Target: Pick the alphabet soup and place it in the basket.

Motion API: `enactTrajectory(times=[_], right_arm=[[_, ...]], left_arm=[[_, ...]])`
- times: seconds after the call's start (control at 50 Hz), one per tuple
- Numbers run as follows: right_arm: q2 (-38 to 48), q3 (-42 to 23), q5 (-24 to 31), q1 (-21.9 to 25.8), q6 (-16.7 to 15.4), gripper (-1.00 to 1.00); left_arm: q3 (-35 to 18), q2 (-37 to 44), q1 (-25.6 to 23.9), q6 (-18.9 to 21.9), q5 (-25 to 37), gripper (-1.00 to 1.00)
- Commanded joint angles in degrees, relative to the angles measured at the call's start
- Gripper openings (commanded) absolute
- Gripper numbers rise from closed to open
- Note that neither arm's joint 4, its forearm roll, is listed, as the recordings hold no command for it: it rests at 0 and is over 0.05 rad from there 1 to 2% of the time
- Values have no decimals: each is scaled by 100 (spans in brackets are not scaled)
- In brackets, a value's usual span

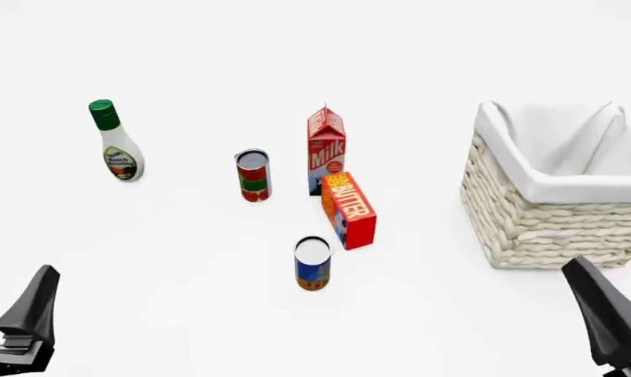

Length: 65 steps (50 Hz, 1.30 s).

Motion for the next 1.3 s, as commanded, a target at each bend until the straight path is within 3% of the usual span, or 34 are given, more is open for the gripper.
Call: enactTrajectory(times=[0.02, 0.62, 1.3], right_arm=[[346, -29, -341, 416, -68, 100], [2759, 52, -2690, 1293, -190, 100], [5238, -148, -4584, 1972, -340, 100]], left_arm=[[0, 0, 0, 0, 0, 100], [0, 0, 0, -1, 0, 100], [0, 0, 1, 0, 0, 100]])
